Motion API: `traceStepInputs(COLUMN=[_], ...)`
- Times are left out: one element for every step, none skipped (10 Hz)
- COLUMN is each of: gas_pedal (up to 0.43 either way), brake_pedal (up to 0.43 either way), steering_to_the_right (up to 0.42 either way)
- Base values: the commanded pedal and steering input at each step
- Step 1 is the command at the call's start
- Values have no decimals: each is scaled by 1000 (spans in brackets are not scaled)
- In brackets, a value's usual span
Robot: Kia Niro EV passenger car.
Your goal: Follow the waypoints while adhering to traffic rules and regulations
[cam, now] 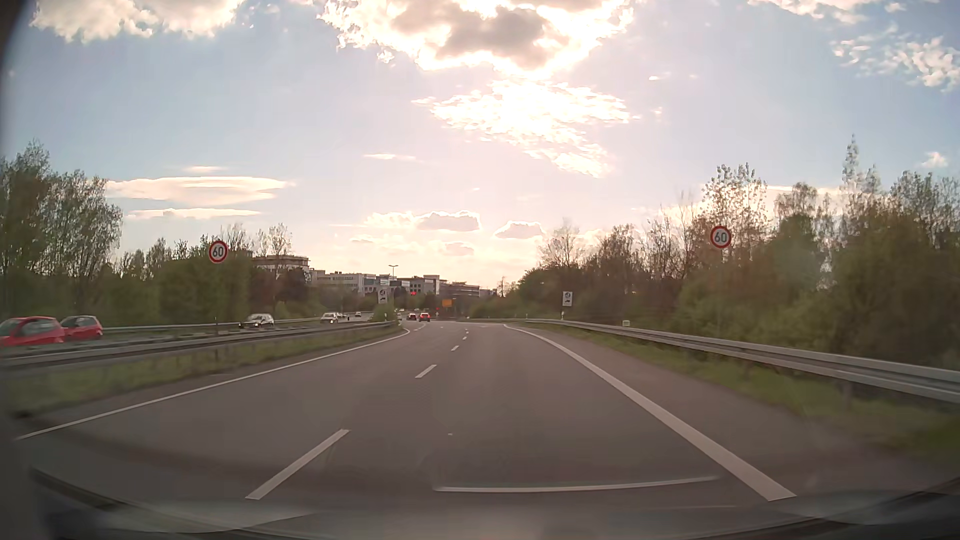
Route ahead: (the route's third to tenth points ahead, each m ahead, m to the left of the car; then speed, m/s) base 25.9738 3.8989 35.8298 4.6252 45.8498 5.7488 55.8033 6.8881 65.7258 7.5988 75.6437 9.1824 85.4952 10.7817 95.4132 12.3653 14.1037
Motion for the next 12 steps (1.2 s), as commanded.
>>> traceStepInputs(gas_pedal=[0, 0, 0, 0, 0, 0, 0, 0, 0, 0, 0, 0], brake_pedal=[0, 0, 0, 0, 0, 0, 0, 0, 0, 0, 0, 0], steering_to_the_right=[-6, -6, -6, -7, -8, -7, -7, -8, -8, -8, -8, -8])
